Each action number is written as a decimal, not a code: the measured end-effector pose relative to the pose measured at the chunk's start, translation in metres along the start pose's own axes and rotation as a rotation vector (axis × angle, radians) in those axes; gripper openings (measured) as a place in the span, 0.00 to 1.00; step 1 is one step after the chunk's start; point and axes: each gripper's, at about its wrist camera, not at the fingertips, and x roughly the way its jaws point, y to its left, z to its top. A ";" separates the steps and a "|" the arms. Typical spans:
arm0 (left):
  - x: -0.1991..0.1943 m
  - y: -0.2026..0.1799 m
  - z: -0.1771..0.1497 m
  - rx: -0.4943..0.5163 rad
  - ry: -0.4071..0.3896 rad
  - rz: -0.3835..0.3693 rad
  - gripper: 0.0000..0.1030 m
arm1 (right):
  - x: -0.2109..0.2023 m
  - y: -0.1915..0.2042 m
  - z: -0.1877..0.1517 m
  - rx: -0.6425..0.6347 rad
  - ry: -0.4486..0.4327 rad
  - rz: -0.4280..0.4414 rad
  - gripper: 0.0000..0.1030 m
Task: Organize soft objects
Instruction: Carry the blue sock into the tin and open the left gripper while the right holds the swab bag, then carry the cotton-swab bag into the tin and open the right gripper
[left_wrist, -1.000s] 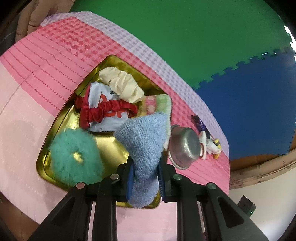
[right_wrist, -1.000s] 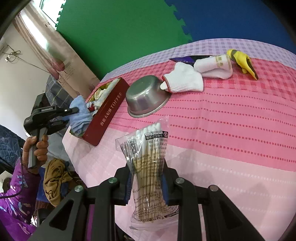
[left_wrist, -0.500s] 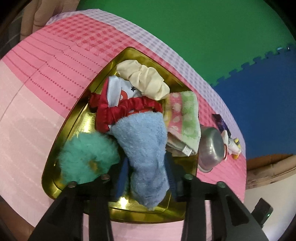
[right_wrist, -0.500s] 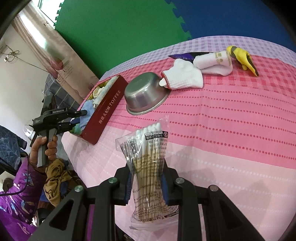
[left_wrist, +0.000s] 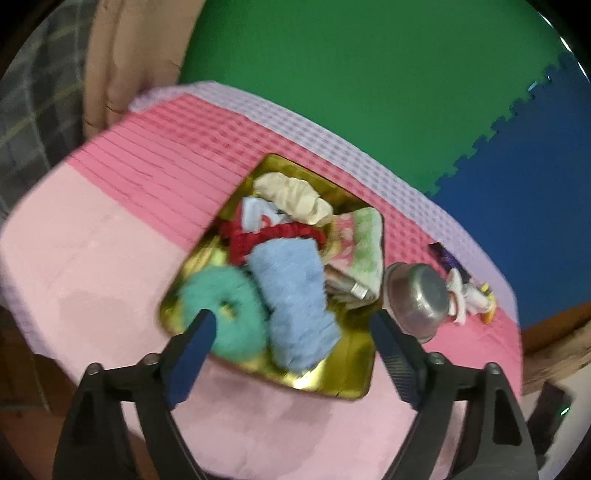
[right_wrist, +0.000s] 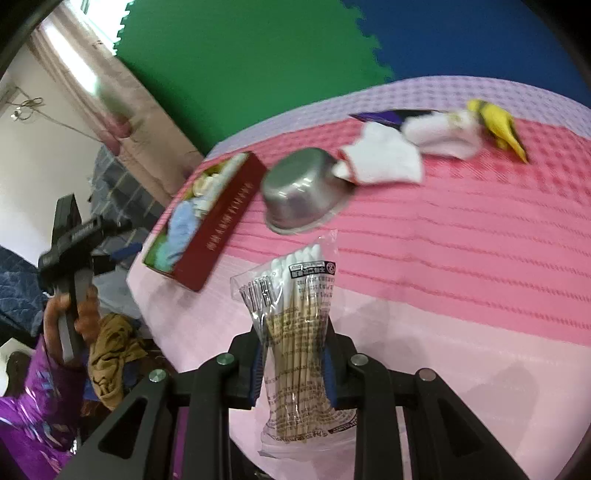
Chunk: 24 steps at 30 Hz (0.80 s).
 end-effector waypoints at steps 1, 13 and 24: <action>-0.007 0.000 -0.006 0.008 -0.014 0.030 0.84 | 0.001 0.005 0.004 -0.012 0.001 0.008 0.25; -0.023 0.008 -0.035 0.057 -0.110 0.213 0.84 | 0.062 0.101 0.101 -0.093 0.025 0.148 0.25; -0.031 0.038 -0.029 -0.013 -0.176 0.284 0.84 | 0.167 0.141 0.170 0.015 0.077 0.103 0.25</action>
